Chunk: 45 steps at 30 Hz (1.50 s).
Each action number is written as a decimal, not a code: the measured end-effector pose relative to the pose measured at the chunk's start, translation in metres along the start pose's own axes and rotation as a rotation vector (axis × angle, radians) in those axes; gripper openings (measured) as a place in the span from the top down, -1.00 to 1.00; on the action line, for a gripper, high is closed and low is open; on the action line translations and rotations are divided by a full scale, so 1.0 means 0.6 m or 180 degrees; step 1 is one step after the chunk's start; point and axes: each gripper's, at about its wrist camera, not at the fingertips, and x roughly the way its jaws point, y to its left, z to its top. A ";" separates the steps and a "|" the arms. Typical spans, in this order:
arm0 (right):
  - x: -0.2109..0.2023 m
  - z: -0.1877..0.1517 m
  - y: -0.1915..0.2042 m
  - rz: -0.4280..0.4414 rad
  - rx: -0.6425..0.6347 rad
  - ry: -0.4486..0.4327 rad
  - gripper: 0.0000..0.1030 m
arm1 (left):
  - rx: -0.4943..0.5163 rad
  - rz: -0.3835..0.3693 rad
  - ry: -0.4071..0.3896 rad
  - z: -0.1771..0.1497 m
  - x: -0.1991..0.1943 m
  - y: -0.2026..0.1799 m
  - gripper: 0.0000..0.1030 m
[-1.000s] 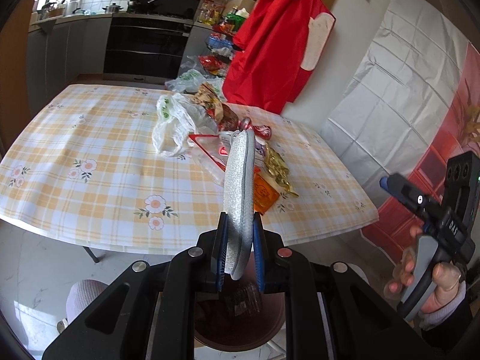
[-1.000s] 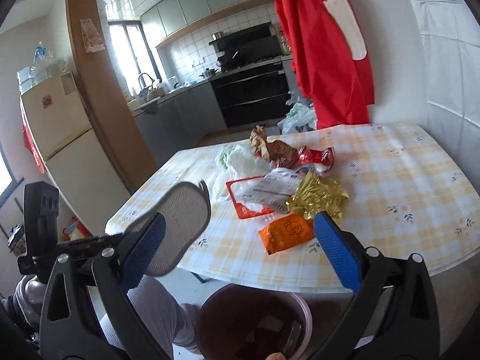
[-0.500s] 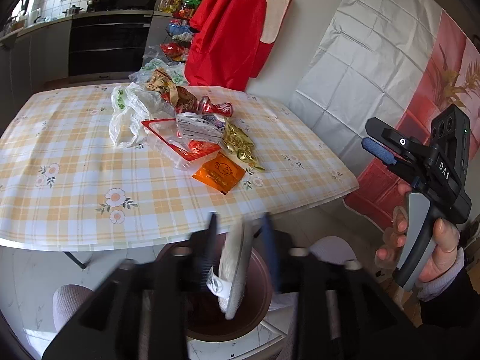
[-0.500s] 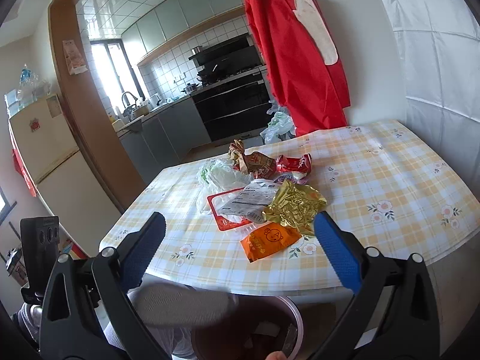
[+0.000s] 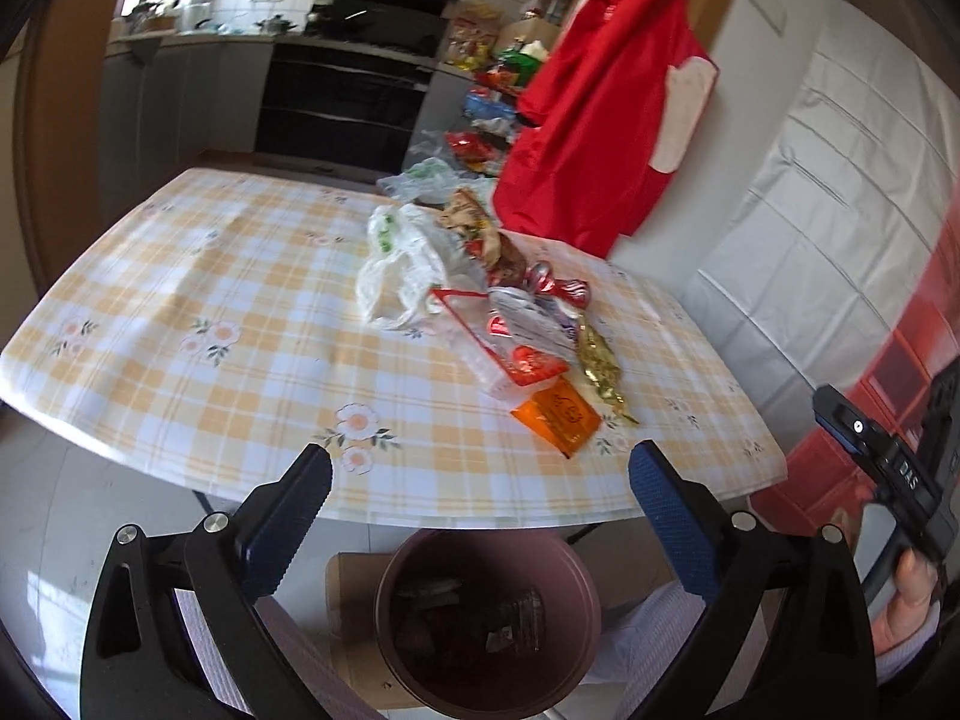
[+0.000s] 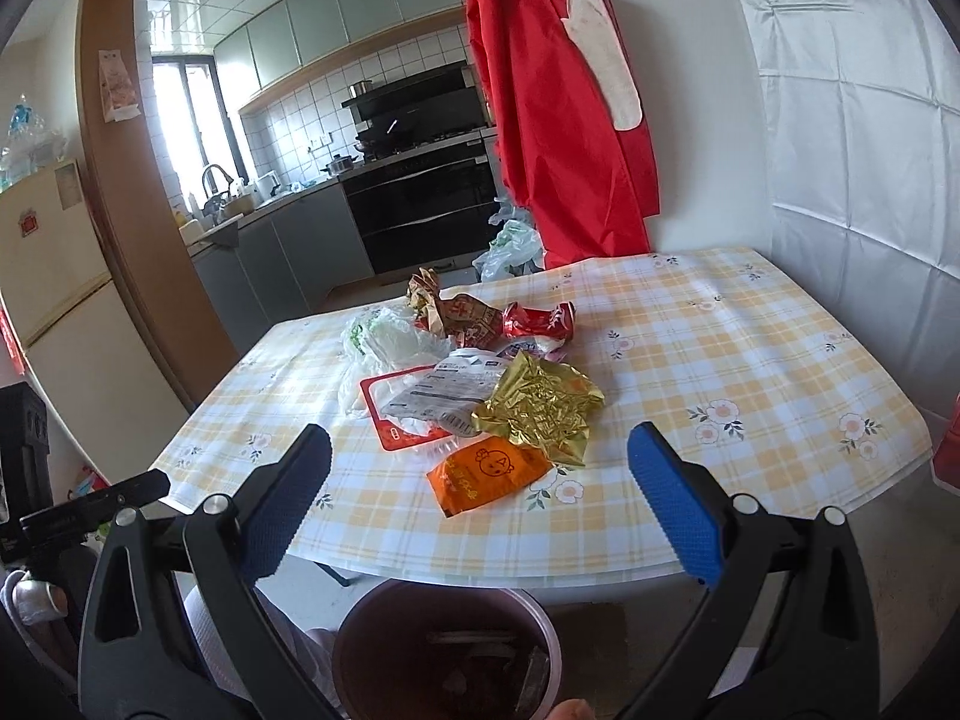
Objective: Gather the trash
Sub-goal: 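Reach the right gripper to the gold foil wrapper and grasp it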
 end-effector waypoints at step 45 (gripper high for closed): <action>0.365 -0.052 -0.030 -0.0682 -0.1470 0.1030 -0.70 | 0.0511 0.0091 0.0315 0.035 0.207 -0.059 -0.88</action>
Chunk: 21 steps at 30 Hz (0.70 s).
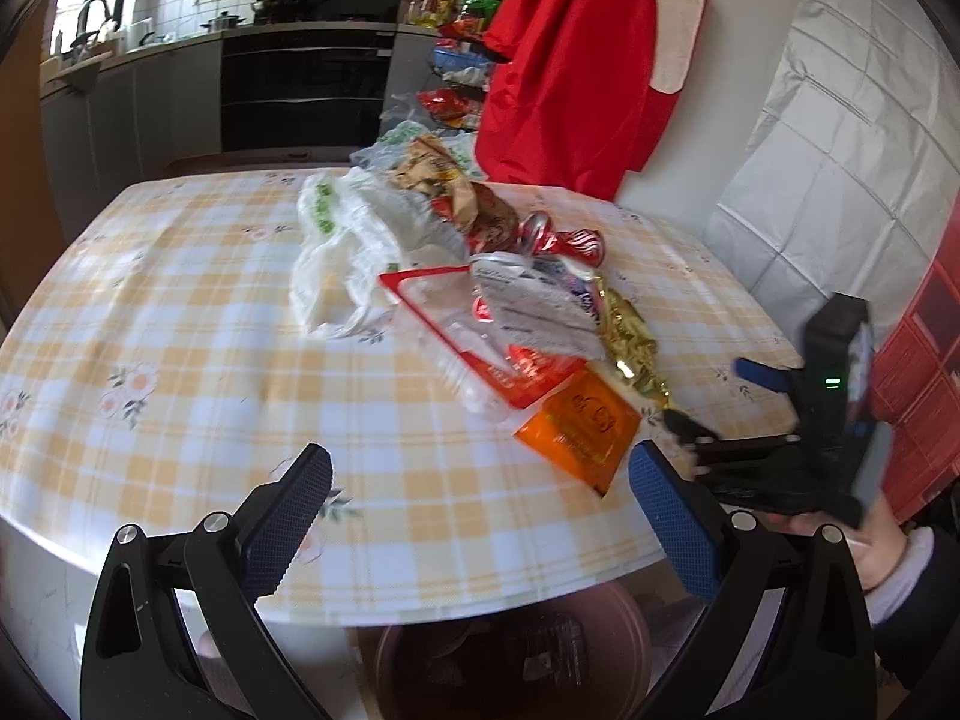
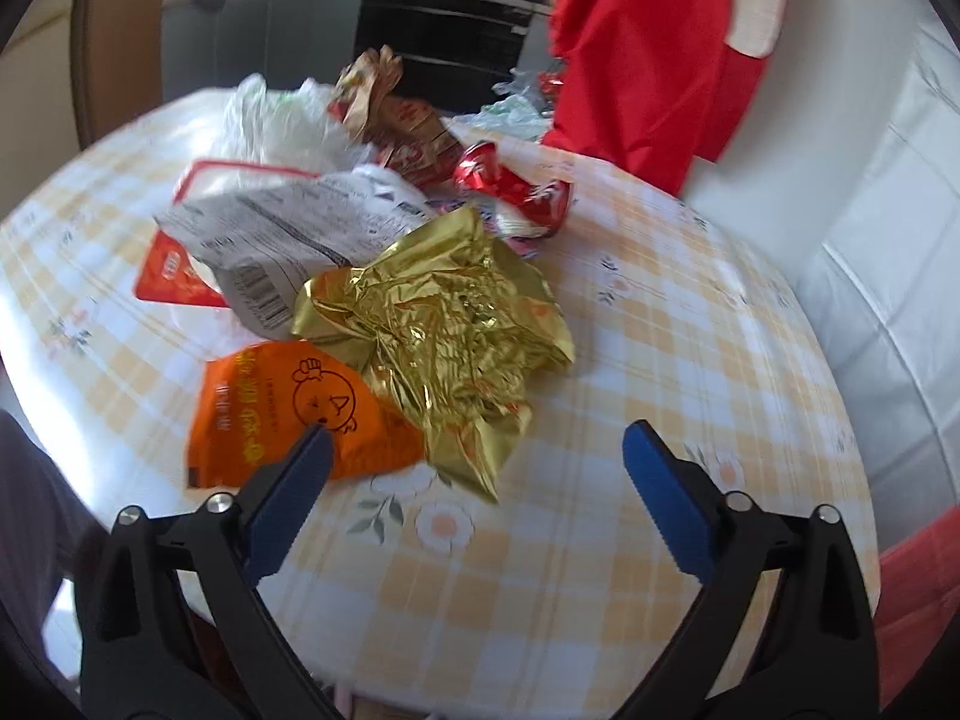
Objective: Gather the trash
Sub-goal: 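Reach the right gripper to the gold foil wrapper and grasp it, then lift the gold foil with the right gripper while the left gripper grasps the white label wrapper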
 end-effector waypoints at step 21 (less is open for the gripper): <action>0.004 0.014 -0.083 0.0657 0.0930 -0.0102 0.51 | 0.1494 0.0294 0.0206 0.051 0.164 -0.095 -0.89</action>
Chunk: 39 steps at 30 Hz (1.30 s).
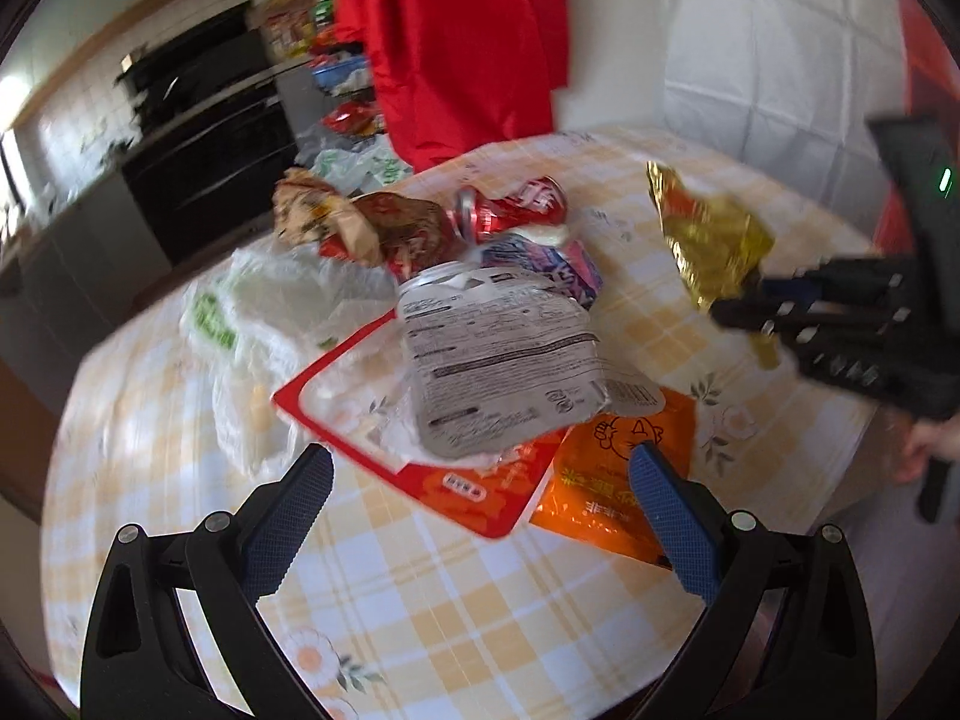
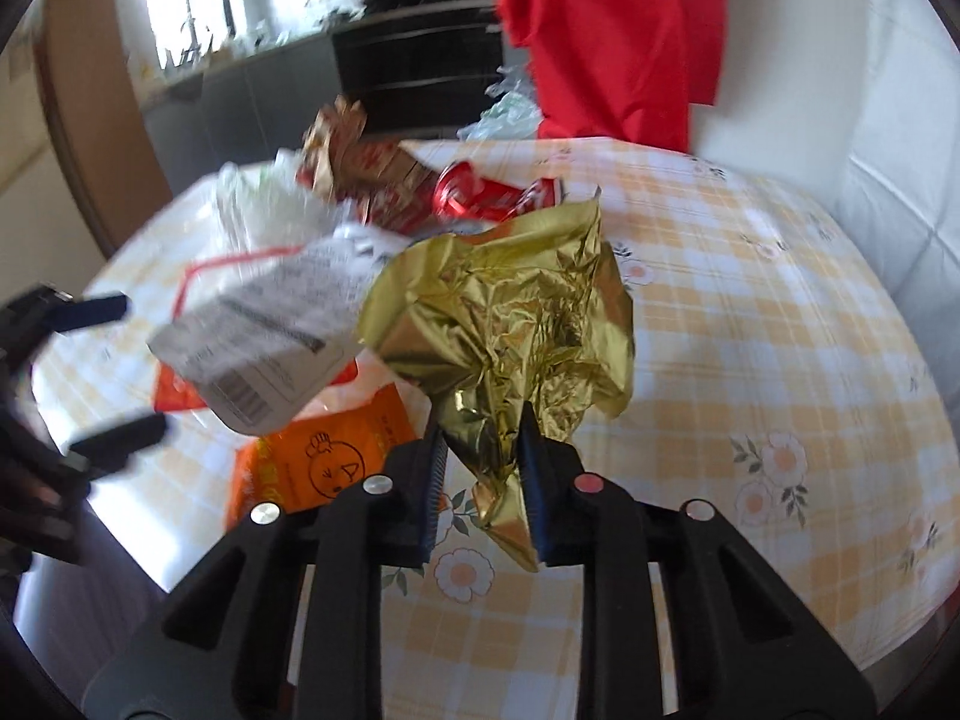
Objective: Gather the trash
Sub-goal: 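Lift the gold foil with the right gripper while the left gripper grasps the white label wrapper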
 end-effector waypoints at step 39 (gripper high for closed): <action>-0.185 0.009 0.010 0.0308 0.0338 -0.0629 0.51 | -0.0858 -0.0652 -0.0963 0.060 -0.213 0.110 0.69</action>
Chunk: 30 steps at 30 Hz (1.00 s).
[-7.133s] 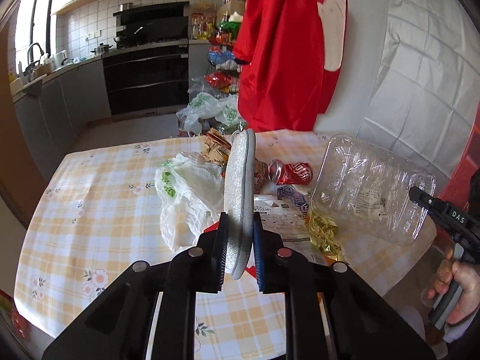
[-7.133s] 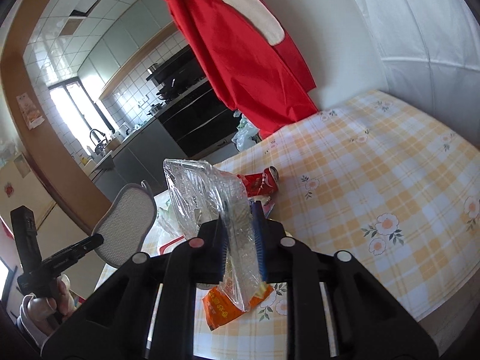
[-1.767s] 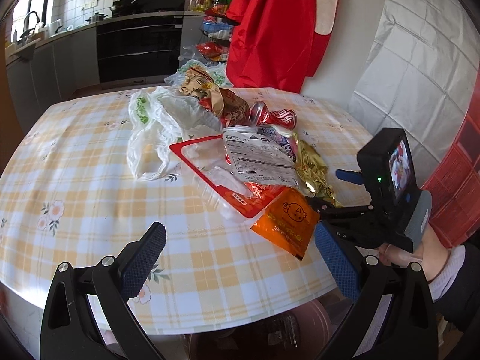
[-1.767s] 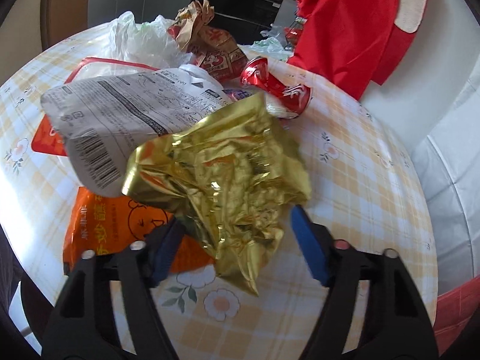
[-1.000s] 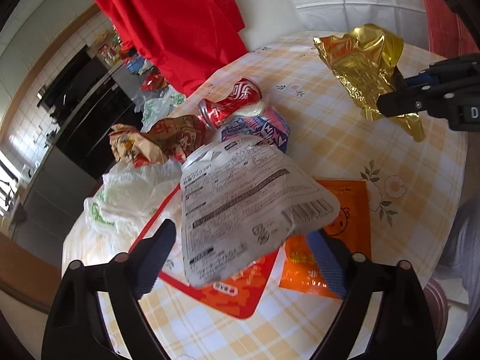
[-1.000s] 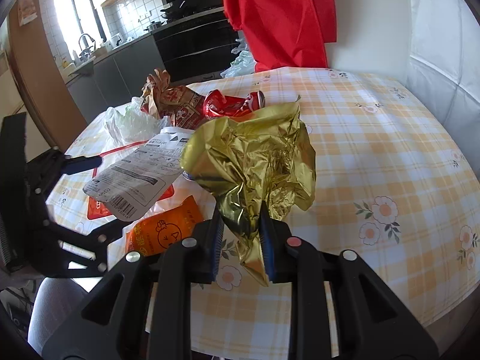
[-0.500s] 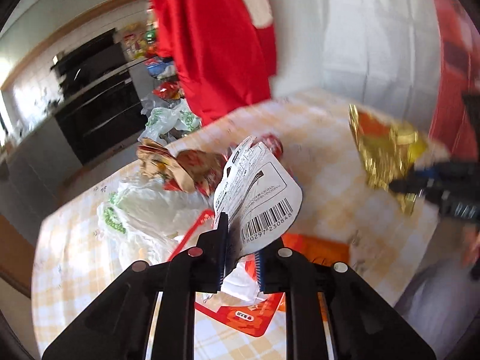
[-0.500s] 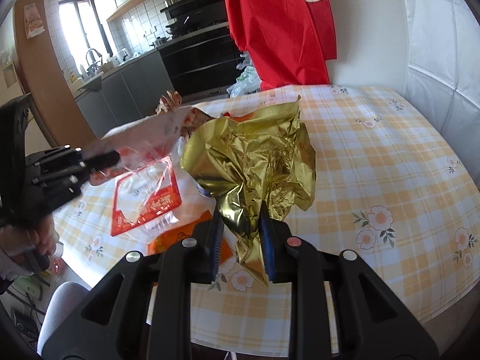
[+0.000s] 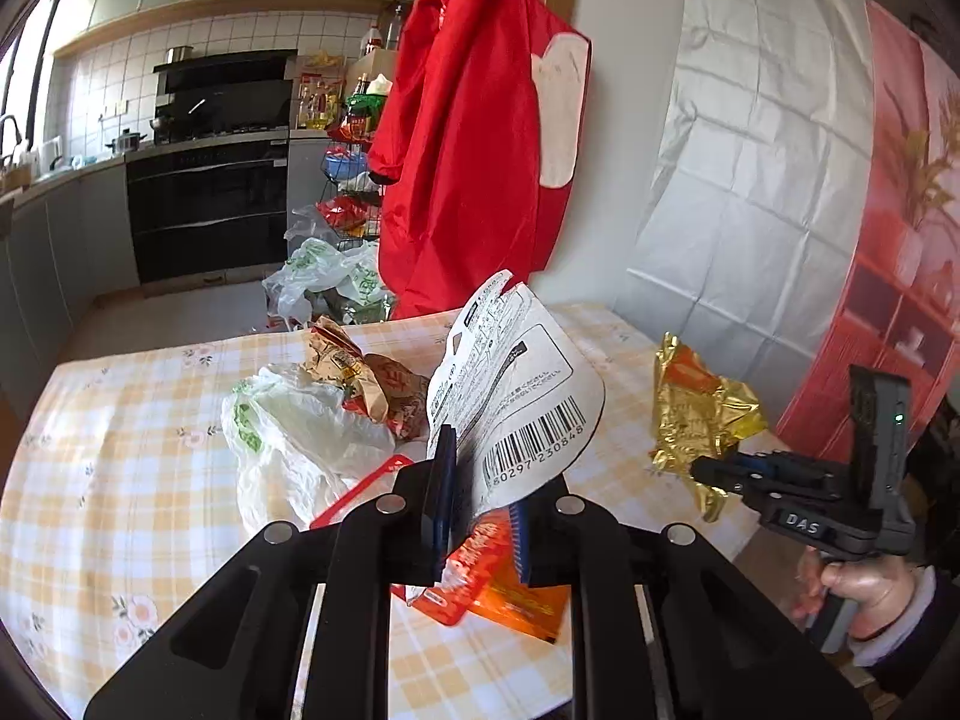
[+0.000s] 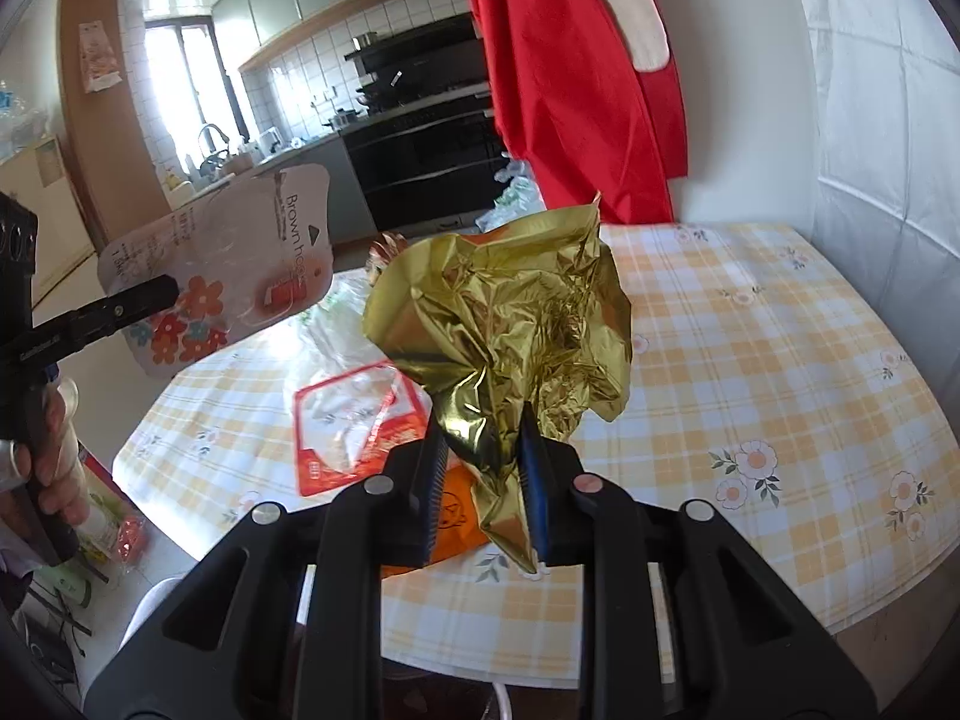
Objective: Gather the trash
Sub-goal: 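Lift the gold foil with the right gripper while the left gripper grasps the white label wrapper, then carry the gold foil and white label wrapper over the bin and open both grippers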
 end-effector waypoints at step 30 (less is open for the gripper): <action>-0.154 -0.049 0.097 0.0120 -0.0146 -0.0177 0.51 | -0.0525 -0.0600 0.0471 -0.184 -0.218 -0.036 0.69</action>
